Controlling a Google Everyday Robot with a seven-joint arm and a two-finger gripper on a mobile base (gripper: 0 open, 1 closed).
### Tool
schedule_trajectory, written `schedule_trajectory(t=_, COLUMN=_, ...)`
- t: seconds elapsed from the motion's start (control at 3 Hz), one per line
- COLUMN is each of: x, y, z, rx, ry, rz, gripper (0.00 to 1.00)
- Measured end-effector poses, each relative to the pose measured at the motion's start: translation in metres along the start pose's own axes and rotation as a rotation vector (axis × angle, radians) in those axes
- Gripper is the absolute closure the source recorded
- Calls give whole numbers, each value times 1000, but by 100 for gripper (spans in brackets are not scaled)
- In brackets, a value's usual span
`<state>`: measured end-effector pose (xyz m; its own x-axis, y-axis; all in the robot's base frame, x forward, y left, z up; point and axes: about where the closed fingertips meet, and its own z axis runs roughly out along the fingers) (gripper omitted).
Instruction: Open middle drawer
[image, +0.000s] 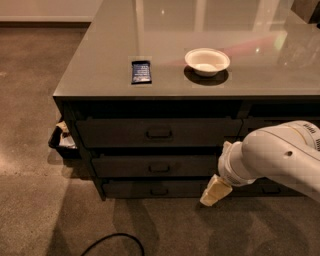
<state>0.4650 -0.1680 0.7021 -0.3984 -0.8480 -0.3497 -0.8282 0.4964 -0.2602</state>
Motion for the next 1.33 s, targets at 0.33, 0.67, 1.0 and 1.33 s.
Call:
schedule_trajectory(t=0.33, x=-13, y=0, z=27, rx=-29, ry=1, rz=-33, gripper=0)
schedule_trajectory(t=0.67, x=-14, y=2, z=81, rx=-85, ry=37, rz=-39, gripper=0)
schedule_trajectory(t=1.0, x=-8, y=10, z=143, rx=-148, ry=89, rz=-19, gripper=0)
schedule_trajectory(t=1.33, x=-7, y=17, z=189, rx=-180, ry=95, rz=8, gripper=0)
